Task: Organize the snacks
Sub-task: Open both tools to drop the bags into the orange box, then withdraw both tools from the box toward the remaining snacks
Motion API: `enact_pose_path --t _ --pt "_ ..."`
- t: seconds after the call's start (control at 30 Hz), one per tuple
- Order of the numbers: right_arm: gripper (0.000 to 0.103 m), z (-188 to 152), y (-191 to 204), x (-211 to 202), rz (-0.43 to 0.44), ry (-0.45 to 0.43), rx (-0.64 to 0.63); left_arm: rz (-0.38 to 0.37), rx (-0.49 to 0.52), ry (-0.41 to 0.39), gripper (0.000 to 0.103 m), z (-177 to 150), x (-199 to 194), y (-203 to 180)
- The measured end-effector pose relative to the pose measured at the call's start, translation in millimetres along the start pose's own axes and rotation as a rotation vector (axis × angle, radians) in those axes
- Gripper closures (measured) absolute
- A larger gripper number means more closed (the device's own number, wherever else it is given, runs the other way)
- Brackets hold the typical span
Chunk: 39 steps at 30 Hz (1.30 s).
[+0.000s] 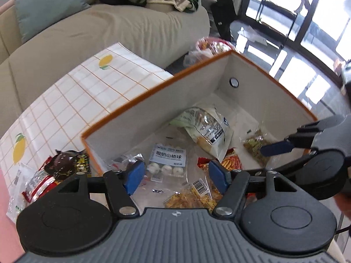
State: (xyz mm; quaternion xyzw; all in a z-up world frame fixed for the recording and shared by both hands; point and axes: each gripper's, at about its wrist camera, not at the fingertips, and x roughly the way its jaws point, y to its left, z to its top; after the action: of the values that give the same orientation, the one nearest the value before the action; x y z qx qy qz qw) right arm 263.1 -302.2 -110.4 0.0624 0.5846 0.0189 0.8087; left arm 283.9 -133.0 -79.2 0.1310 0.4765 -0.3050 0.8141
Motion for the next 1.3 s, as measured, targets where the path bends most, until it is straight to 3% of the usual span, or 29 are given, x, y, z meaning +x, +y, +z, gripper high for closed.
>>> enact_pose_path --t 0.17,0.4,0.77,1.3 --pt "0.035 -4.3 12.3 -13.6 0.013 -0.030 0.000 0.000 -0.061 -0.038 0.024 -5.3 -23.9 7.0" --pt "0.022 -15.1 42.3 -47.3 0.052 -0.143 -0.021 0.082 -0.093 -0.125 0.025 -24.5 -66.4 10.1" --pt "0.015 -49.5 104.8 -79.8 0.081 -0.332 -0.038 0.203 -0.200 -0.235 0.026 -78.8 -127.4 37.2" --pt "0.014 -94.5 198.1 -77.2 0.007 -0.463 -0.224 0.268 -0.385 -0.248 0.029 -167.6 -145.5 87.5"
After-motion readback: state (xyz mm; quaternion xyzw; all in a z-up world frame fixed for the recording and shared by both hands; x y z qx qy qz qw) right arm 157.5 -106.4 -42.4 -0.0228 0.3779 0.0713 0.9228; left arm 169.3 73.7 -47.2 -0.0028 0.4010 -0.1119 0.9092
